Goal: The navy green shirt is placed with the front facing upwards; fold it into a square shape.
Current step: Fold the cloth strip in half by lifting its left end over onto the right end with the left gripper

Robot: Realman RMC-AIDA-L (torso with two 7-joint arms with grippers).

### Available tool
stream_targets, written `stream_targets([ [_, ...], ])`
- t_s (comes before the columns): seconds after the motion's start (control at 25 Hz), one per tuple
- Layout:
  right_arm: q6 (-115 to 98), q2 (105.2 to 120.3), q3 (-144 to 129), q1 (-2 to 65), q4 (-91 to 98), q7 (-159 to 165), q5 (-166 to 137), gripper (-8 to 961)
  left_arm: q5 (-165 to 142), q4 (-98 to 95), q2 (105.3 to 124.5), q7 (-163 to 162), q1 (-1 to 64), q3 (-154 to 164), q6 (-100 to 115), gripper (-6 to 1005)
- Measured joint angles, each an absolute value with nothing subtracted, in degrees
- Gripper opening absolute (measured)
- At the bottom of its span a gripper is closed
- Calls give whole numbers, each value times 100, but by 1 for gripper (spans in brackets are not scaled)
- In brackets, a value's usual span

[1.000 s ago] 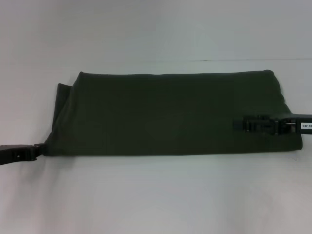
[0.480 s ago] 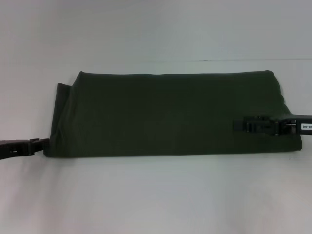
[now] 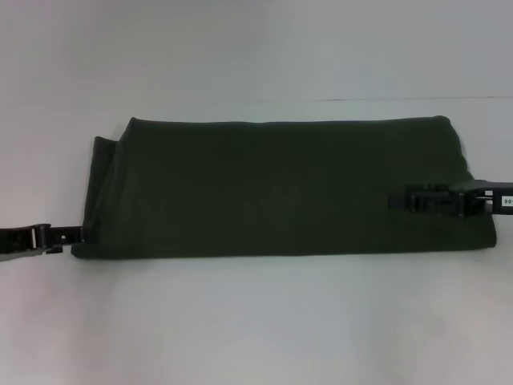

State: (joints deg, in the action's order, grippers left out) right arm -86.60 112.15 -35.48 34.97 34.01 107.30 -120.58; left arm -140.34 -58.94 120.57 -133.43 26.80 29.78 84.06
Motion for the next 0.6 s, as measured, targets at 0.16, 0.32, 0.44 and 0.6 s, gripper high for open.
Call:
stream_targets([
  [0.16,-8834,11194,-3592,3531,3403,10689,-12087,806,-14198,-5742,12041,-13574,2790,3004,8448,702],
  [0.32,-9070,11178,-3624,3552,3420,10578,-12096,812,-14235,-5608,12039,-13665,2846,3006,8400,837],
  [0.44,-9227,11162,-3625,3553,3478,10529,-12077,816,-14245,-5564,12040,-13725,2863,3006,8360,871],
  [0.6,-9298,11159,-3627,3557,3537,10528,-12073,822,-14276,-5508,12035,-13779,2881,3011,8341,895],
])
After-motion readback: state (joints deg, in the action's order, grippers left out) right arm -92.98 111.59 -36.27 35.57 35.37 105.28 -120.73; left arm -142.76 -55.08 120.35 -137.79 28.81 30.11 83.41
